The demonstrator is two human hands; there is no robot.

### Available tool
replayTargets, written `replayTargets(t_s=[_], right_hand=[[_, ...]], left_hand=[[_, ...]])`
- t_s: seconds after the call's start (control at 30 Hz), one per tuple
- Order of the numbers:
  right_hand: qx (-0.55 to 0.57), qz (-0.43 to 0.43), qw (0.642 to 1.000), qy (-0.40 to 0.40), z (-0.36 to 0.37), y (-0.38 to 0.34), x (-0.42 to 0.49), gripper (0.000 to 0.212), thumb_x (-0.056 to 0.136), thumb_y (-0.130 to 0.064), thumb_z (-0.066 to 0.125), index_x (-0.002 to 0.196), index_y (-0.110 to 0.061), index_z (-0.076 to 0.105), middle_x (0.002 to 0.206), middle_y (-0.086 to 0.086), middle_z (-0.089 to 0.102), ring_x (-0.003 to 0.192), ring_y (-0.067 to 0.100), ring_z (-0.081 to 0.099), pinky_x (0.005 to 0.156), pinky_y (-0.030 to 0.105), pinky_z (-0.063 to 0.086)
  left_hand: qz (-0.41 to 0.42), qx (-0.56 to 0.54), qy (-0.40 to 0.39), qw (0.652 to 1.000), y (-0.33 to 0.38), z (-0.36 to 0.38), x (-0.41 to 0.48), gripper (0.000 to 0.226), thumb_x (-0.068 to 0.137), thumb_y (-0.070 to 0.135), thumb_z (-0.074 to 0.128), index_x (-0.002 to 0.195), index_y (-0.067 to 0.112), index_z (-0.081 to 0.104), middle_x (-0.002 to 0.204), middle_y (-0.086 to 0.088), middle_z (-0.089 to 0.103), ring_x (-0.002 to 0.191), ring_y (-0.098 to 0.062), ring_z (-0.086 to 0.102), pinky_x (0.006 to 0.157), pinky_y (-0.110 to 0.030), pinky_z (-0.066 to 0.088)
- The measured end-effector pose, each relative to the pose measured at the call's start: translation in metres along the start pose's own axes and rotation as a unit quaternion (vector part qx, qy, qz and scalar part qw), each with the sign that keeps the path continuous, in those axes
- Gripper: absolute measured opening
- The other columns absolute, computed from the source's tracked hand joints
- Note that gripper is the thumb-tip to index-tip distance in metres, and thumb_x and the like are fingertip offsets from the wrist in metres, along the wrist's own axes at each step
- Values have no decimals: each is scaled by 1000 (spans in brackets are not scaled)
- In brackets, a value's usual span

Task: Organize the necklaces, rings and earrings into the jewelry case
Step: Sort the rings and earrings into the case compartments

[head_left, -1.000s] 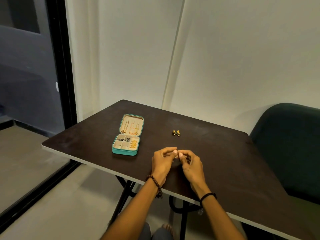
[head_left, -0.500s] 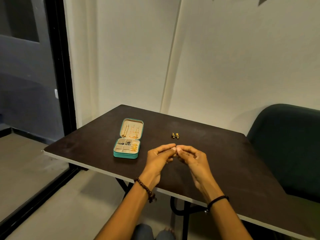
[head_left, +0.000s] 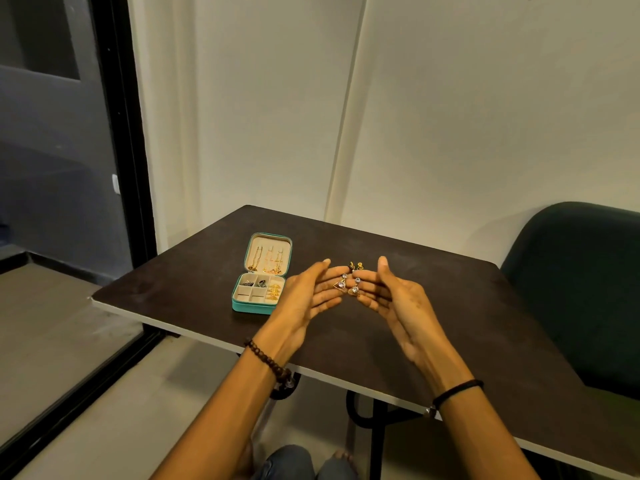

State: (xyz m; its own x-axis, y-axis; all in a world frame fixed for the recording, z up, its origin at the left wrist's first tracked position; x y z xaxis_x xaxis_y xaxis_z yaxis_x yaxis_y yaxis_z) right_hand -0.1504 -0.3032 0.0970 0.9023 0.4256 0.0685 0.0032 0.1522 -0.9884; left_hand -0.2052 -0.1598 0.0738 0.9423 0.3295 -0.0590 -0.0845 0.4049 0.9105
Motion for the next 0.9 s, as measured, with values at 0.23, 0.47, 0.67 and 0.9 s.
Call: replayTargets(t_s=[0.23, 0.47, 0.67, 0.9], right_hand=[[-11, 14, 1000, -13, 14, 7, 5, 48, 102, -43, 49, 109, -3, 74, 102, 11, 78, 100, 21, 74, 90, 30, 57], [-26, 34, 998, -40, 42, 22, 24, 47, 102, -42, 50, 109, -3, 73, 101, 12, 78, 99, 21, 75, 89, 29, 58], [-98, 9, 991, -93, 87, 44, 44, 24, 90, -9, 72, 114, -8, 74, 104, 6, 78, 104, 18, 72, 88, 26, 59], [-228, -25, 969, -89, 144, 72, 74, 22, 86, -12, 78, 105, -24, 79, 112, -4, 75, 104, 9, 70, 90, 29, 59]], left_hand=[[-31, -37, -11, 999, -3, -20, 2, 32, 101, 32, 53, 116, 12, 72, 109, -6, 76, 89, -13, 73, 79, -26, 58], [6, -1, 38, 999, 3, -50, 7, 15, 89, 22, 72, 102, 16, 75, 100, -2, 78, 94, -12, 73, 83, -26, 56], [74, 97, 140, 983, 12, -100, 15, 26, 85, 6, 74, 110, 13, 75, 108, -2, 75, 94, -4, 70, 79, -17, 57], [117, 233, 239, 935, 29, -166, 16, 16, 86, 20, 76, 101, 25, 77, 98, 8, 75, 91, -5, 71, 74, -19, 58]])
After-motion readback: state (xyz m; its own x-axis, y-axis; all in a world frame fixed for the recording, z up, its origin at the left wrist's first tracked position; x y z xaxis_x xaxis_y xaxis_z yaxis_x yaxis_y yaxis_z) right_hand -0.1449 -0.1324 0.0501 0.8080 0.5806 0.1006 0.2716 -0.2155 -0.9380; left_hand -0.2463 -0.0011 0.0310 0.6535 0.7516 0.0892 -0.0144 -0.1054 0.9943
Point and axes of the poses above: each hand's wrist, its own x-axis towards the middle knuckle, its own z-axis out of the palm, y = z × x, the point moved 7 cm from there along x, towards the middle knuckle
